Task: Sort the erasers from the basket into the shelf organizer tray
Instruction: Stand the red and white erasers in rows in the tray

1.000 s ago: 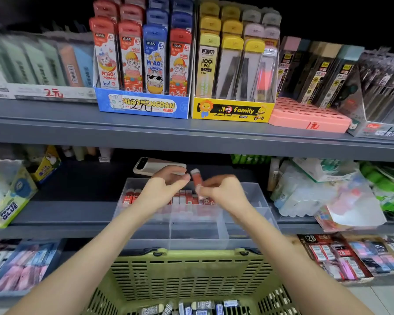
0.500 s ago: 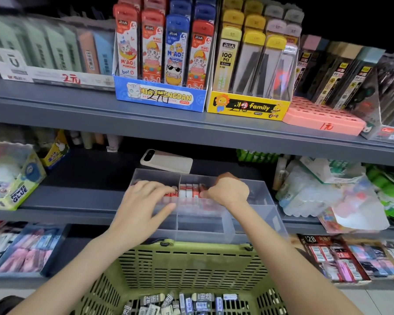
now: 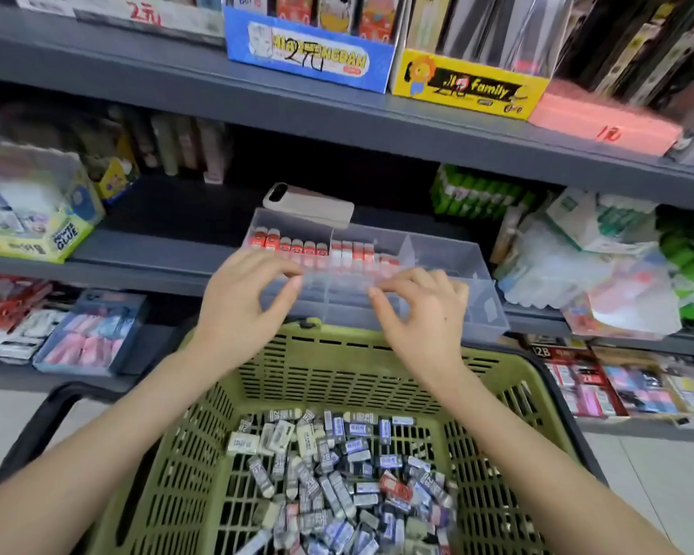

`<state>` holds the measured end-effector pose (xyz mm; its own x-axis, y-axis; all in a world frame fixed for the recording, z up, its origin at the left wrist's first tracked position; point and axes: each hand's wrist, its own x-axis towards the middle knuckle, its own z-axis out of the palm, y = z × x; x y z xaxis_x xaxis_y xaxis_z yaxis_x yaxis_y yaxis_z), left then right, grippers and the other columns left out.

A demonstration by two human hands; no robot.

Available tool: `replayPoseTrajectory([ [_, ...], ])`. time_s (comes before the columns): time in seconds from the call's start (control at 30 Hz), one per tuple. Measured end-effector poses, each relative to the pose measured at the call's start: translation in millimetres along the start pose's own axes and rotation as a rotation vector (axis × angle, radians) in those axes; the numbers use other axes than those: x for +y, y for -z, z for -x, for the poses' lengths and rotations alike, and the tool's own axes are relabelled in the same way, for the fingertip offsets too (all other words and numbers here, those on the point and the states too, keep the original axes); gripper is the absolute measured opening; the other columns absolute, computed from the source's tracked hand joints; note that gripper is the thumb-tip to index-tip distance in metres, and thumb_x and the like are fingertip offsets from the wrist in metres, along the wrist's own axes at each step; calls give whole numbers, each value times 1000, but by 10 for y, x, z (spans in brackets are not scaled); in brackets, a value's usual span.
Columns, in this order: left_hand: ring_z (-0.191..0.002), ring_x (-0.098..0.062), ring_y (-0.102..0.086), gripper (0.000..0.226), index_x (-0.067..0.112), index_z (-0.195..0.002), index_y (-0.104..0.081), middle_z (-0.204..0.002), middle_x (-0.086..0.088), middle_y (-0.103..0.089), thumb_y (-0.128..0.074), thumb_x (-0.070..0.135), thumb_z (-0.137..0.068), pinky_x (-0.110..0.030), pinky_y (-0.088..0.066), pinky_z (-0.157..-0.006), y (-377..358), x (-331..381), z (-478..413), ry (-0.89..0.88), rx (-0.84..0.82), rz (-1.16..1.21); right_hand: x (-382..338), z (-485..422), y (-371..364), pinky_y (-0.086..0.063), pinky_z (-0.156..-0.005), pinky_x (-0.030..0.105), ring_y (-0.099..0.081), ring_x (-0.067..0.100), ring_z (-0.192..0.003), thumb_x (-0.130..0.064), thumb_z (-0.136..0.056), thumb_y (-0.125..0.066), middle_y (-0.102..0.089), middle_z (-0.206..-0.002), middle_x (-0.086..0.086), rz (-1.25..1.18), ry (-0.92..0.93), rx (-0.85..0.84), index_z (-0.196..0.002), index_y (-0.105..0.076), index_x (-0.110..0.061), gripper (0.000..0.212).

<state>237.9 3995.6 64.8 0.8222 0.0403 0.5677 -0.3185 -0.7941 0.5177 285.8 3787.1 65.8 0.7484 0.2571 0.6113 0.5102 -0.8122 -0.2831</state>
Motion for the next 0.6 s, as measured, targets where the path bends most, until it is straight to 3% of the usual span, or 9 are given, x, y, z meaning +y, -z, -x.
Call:
replayPoseTrajectory([
  [0.07,-89,-7,-52,31,8,-91,-69,-89,7,-63,-48,31,-89,-17,-33,-82,66,47,213,56,38,52,-6,374,29,-30,-69,33,-54,17,-74,-34,-86,-58,-65,-77,-5,-169,99,-71,-78,-72,-19,22],
  [0.17,-84,-1,-49,31,11,-94,-69,-86,16,-58,-49,34,-87,-22,-37,-79,128,74,515,131,-23,98,50,931,-68,-43,-75,35,-58,20,-74,-30,-87,-62,-68,-79,-1,-314,75,-463,-83,-73,-14,19],
  [0.23,-81,-1,-50,22,16,-96,-69,-87,20,-57,-54,31,-88,-26,-39,-79,158,84,676,179,-93,117,112,1227,-202,-47,-82,32,-62,17,-84,-32,-89,-61,-70,-91,-2,-254,-59,-829,-93,-73,-16,20],
  [0.3,-83,5,-51,10,24,-99,-66,-89,25,-56,-60,21,-91,-23,-39,-78,165,89,811,213,-163,134,245,1449,-344,-51,-76,27,-64,15,-89,-35,-90,-58,-69,-96,-2,-69,-154,-1059,-101,-69,-18,24],
  [0.47,-87,10,-53,14,34,-96,-61,-92,28,-58,-58,22,-90,-14,-39,-77,121,158,1005,287,-312,187,719,1713,-378,-37,-51,16,-54,10,-73,-35,-81,-68,-59,-84,-6,160,-301,-1268,-88,-59,-22,18],
  [0.53,-85,9,-55,14,36,-93,-61,-90,25,-61,-58,23,-89,-9,-40,-74,76,224,1010,341,-398,245,801,1817,-346,-37,-53,12,-55,7,-75,-28,-79,-71,-63,-88,-7,152,-285,-1317,-86,-60,-24,13],
  [0.6,-86,8,-57,14,35,-93,-63,-91,20,-64,-59,23,-87,-8,-43,-75,-9,293,996,404,-507,319,835,1879,-347,-47,-63,17,-59,8,-79,-27,-82,-69,-68,-96,-5,126,-240,-1293,-95,-67,-22,15],
])
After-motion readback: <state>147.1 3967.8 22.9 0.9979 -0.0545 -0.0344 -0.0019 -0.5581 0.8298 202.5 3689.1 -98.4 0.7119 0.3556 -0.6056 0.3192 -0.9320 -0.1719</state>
